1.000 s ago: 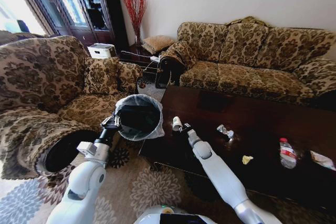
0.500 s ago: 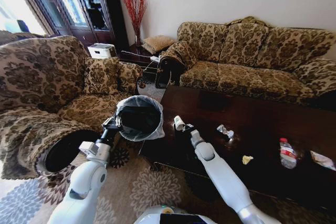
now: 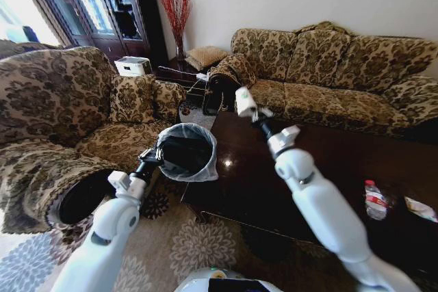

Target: Move to the front of the table and place the trash on the table into the trash bin.

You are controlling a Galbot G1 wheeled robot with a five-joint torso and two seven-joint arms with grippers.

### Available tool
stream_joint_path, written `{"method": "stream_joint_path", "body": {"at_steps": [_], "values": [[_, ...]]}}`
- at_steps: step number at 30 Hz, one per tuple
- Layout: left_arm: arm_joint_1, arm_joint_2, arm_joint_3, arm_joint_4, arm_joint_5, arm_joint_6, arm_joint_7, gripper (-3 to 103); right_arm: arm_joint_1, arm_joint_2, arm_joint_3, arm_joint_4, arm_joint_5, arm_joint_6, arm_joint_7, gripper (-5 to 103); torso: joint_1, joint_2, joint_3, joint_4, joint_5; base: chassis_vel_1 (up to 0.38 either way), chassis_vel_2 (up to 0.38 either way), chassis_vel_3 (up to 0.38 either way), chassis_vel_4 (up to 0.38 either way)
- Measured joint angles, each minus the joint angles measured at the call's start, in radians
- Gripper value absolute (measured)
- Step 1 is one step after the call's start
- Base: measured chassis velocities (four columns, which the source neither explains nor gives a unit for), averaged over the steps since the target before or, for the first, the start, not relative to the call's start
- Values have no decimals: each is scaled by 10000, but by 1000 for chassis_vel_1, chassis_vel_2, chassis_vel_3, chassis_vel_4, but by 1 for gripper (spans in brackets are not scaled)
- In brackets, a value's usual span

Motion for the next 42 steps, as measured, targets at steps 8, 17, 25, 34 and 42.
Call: {"method": "stream_joint_path", "body": {"at_steps": [8,17,25,34,42], "values": [[-1590,1226,671,431,-1151,662,-284,3,1187,-996,-2026,1605,2881,-1026,465,0,0,0,0,1,-2,0,0,0,0],[-2107,1186,1189,844,-1384,710,-433,3,2285,-945,-3632,1368,3534,-1434,796,0,2,0,1,2,-2,0,0,0,0],[-2293,1128,1164,859,-1528,771,-438,3,2571,-574,-4203,1087,2796,-1671,855,9,0,0,0,1,-1,0,0,0,0],[-2283,1001,1148,894,-1508,748,-402,3,2646,-528,-4262,956,2728,-1672,880,42,0,0,0,1,-1,0,0,0,0],[-2310,968,1174,883,-1496,744,-378,3,2872,-614,-4301,959,3033,-1709,920,74,0,0,-1,0,-1,0,0,0,0]]}}
